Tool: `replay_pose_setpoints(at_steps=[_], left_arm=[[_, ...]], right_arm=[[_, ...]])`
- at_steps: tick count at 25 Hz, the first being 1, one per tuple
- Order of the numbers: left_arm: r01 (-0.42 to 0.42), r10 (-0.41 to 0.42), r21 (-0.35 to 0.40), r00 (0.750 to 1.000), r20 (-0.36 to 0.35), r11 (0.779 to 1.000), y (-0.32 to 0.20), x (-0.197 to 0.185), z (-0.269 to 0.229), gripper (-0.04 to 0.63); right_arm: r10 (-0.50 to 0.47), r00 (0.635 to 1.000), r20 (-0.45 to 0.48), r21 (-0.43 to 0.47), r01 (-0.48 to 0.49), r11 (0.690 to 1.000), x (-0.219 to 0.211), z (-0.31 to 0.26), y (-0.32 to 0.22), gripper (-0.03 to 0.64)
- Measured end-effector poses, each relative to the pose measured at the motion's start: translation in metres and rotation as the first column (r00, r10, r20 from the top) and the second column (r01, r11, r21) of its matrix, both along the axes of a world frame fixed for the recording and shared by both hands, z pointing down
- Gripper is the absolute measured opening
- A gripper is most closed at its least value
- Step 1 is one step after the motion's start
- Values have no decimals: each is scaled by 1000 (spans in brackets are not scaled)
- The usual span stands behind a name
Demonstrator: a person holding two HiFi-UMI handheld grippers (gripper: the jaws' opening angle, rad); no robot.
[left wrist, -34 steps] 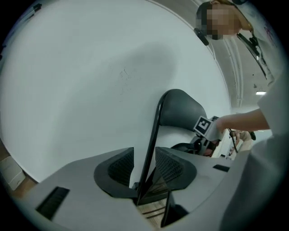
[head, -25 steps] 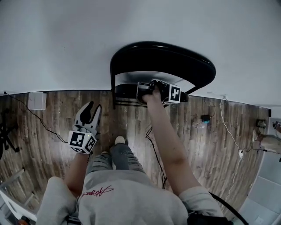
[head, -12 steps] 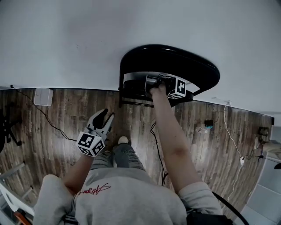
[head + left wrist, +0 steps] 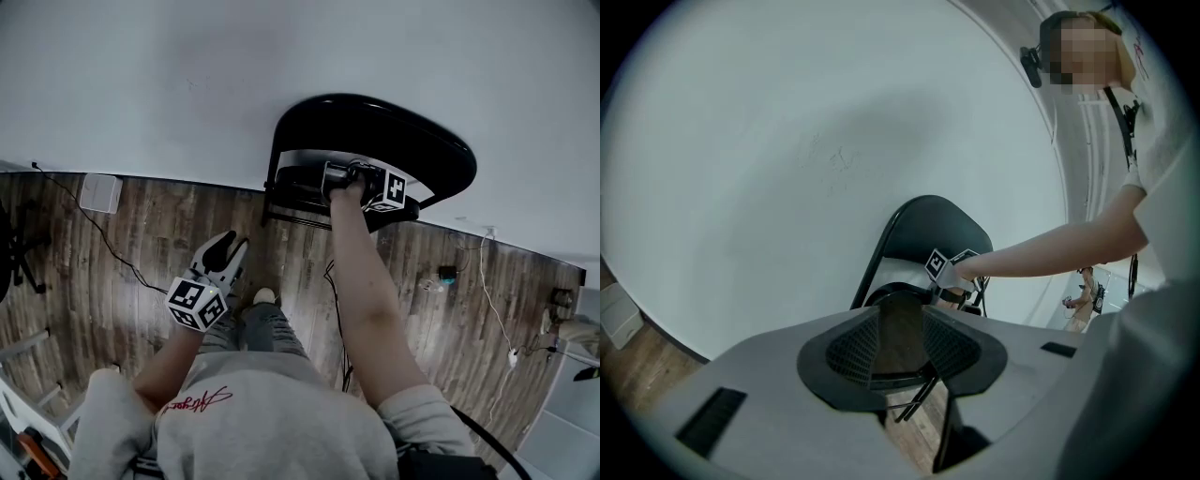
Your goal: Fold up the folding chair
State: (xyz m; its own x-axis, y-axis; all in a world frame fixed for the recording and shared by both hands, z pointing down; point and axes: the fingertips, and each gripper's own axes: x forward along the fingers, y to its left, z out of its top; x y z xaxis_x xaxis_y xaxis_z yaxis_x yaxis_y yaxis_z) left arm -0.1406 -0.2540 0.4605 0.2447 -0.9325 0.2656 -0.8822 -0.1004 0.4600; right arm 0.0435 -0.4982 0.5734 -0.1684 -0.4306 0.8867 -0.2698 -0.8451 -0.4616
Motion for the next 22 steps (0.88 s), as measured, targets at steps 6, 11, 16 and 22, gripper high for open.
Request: replay_pose_setpoints(at_steps=[6, 11, 16, 22], left_arm=[[3, -3, 21, 1000, 22, 1000, 8, -8, -12, 152], [4, -5, 30, 1000, 15, 1000, 13, -4, -19, 152], [7, -7, 17, 999, 43, 1000, 25, -3, -14, 152], [23, -24, 10, 999, 37, 1000, 38, -6, -11, 152]], right_arm=[[-96, 995, -25, 16, 97, 995, -1, -14, 5, 175], [-133, 991, -27, 79, 135, 988, 3, -19, 17, 250], [-189, 982, -24, 128, 190, 973, 8, -16, 13, 255], [-174, 984, 37, 130, 168, 977, 2, -36, 3, 261]])
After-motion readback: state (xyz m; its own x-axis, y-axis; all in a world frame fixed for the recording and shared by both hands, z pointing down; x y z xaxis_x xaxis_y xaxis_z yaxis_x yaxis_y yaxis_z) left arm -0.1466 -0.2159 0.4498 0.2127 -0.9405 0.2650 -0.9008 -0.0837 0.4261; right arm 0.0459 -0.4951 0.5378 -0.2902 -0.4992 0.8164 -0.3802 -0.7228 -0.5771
